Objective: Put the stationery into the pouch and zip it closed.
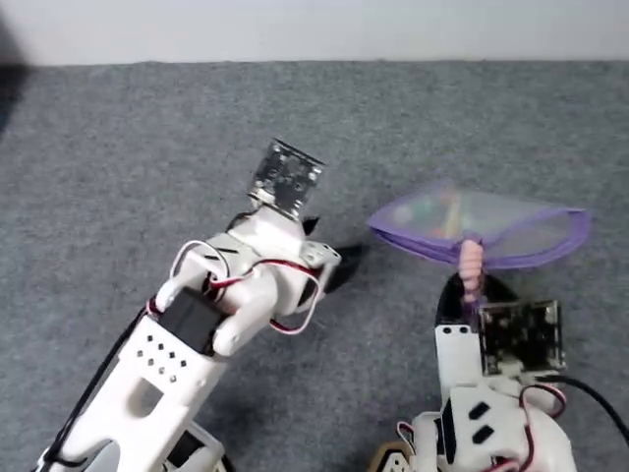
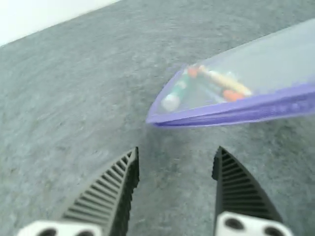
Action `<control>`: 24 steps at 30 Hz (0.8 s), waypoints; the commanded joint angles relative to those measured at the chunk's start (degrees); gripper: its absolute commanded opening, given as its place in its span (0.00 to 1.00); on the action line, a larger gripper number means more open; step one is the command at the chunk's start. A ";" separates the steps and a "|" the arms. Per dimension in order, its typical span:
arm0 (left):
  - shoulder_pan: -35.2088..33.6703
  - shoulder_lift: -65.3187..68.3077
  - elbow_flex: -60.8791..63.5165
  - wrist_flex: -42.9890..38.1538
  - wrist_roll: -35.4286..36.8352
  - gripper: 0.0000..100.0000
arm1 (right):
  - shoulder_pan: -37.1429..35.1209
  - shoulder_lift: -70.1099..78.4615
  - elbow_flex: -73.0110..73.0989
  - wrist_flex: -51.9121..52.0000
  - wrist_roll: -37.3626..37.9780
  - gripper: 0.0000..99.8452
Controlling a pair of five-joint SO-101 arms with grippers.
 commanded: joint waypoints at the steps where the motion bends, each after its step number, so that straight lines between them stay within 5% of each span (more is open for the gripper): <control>1: 3.69 -1.76 -0.40 -1.23 -2.46 0.24 | -1.27 0.13 -4.22 -4.79 -0.44 0.01; 8: 5.71 -1.76 2.86 -2.20 -5.89 0.25 | -0.92 -0.04 -5.36 -6.46 1.41 0.01; 24: 13.01 -1.23 3.21 -19.43 -3.96 0.31 | -0.84 -0.48 -8.09 -2.07 3.96 0.01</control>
